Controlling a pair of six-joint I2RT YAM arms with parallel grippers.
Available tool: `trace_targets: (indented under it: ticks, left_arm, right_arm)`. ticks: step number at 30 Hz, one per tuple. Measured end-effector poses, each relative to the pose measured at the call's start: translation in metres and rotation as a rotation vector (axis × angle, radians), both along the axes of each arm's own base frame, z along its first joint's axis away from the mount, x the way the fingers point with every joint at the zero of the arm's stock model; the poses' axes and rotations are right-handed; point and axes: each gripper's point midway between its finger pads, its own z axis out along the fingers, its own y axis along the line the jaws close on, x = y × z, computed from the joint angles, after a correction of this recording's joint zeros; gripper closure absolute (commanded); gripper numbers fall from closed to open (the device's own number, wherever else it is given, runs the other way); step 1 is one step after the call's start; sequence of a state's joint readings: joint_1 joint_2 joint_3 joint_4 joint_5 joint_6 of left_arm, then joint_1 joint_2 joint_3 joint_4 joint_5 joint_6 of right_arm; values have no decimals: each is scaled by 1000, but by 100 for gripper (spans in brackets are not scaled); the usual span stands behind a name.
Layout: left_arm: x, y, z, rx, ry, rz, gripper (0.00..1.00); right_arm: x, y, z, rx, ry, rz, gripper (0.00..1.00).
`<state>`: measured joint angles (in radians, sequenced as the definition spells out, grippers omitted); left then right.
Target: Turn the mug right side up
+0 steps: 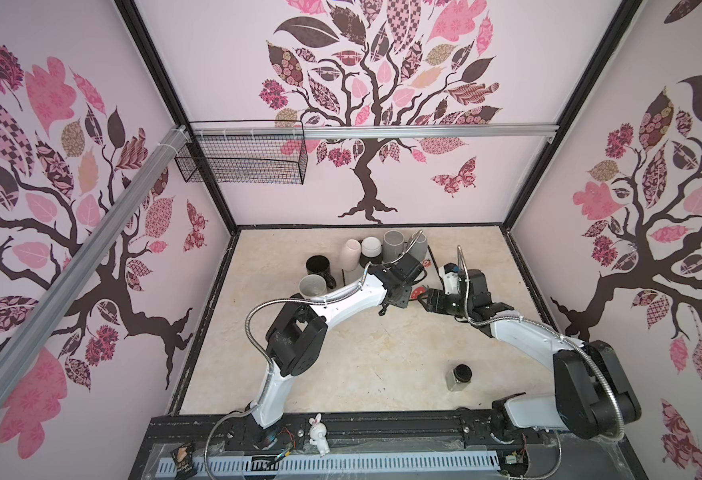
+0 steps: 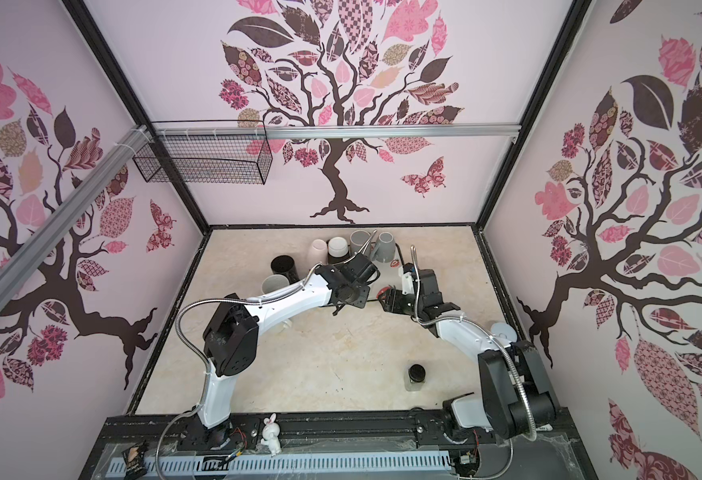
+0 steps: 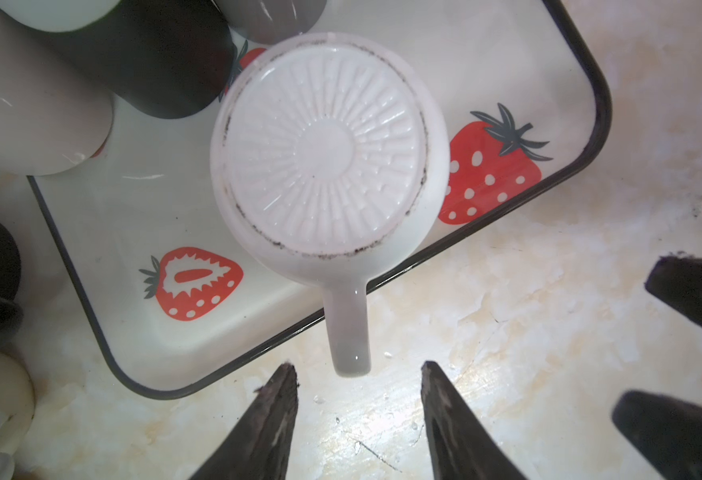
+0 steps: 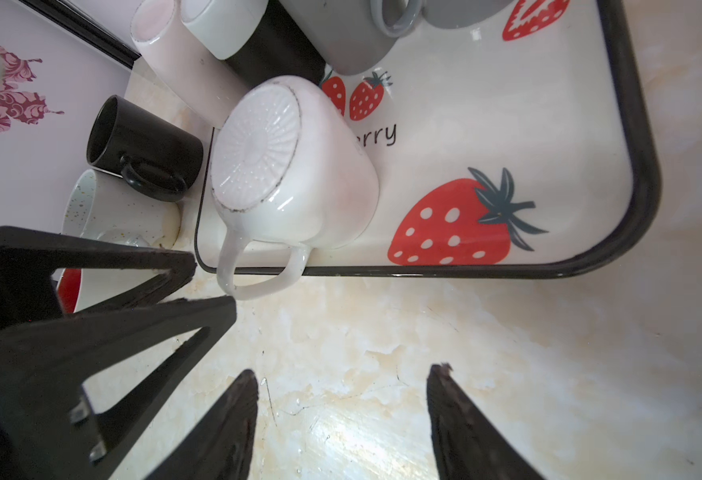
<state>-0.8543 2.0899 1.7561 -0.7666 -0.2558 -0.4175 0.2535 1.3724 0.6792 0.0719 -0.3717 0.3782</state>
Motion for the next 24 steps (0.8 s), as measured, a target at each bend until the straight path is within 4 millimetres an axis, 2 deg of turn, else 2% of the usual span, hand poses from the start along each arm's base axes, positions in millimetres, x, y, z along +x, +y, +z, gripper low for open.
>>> trace_targets:
  ticks: [9,20,24]
  left_arm:
    - [15,8,-28,47,24,31,57]
    - [28,7,-19,18,3,53,99]
    - [29,7,-19,17,3,53,100]
  right_arm:
    - [-1,1,0,6,2,7,35]
    - [-3,4,4,26,-11,15,36]
    - [-4,6,4,40,-1,22,37]
